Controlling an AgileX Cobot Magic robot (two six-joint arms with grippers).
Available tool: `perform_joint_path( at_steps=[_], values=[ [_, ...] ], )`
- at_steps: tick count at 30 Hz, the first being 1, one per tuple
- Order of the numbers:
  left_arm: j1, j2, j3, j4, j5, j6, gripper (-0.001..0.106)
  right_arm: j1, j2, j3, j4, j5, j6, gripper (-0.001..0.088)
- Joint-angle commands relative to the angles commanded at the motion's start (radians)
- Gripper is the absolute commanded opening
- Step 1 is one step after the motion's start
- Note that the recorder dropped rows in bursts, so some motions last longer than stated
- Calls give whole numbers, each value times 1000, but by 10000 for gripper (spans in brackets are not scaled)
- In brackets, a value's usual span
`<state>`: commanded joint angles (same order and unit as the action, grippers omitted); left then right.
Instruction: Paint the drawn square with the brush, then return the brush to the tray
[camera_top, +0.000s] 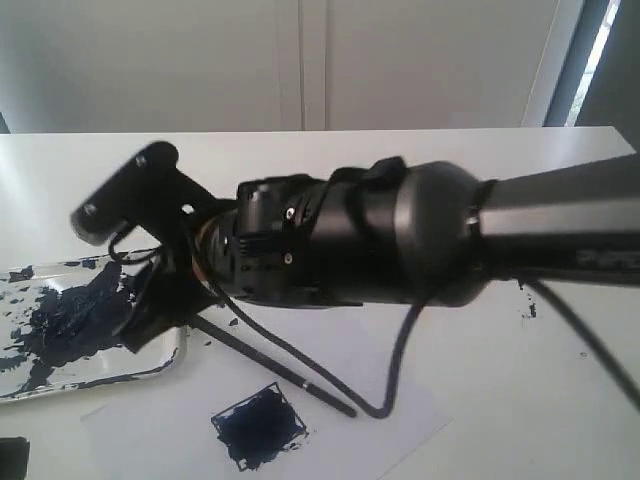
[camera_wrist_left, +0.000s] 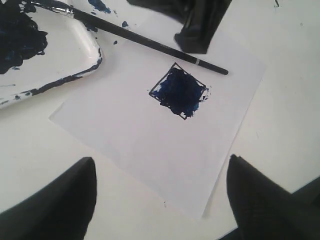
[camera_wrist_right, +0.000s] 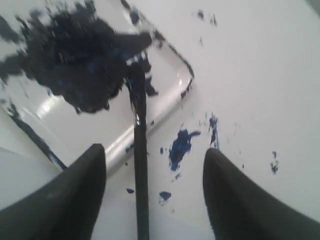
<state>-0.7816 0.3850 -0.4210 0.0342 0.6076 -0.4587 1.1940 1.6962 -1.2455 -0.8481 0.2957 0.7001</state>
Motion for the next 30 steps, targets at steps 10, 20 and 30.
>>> perform_joint_path(
  at_steps=[10, 20, 30],
  values=[
    [0, 0, 0, 0, 0, 46, 749, 120, -227, 9, 29, 254, -27, 0],
    [0, 0, 0, 0, 0, 46, 749, 175, -434, 245, 63, 289, -20, 0],
    [0, 0, 0, 0, 0, 46, 749, 175, -676, 492, 69, 293, 116, 0]
  ],
)
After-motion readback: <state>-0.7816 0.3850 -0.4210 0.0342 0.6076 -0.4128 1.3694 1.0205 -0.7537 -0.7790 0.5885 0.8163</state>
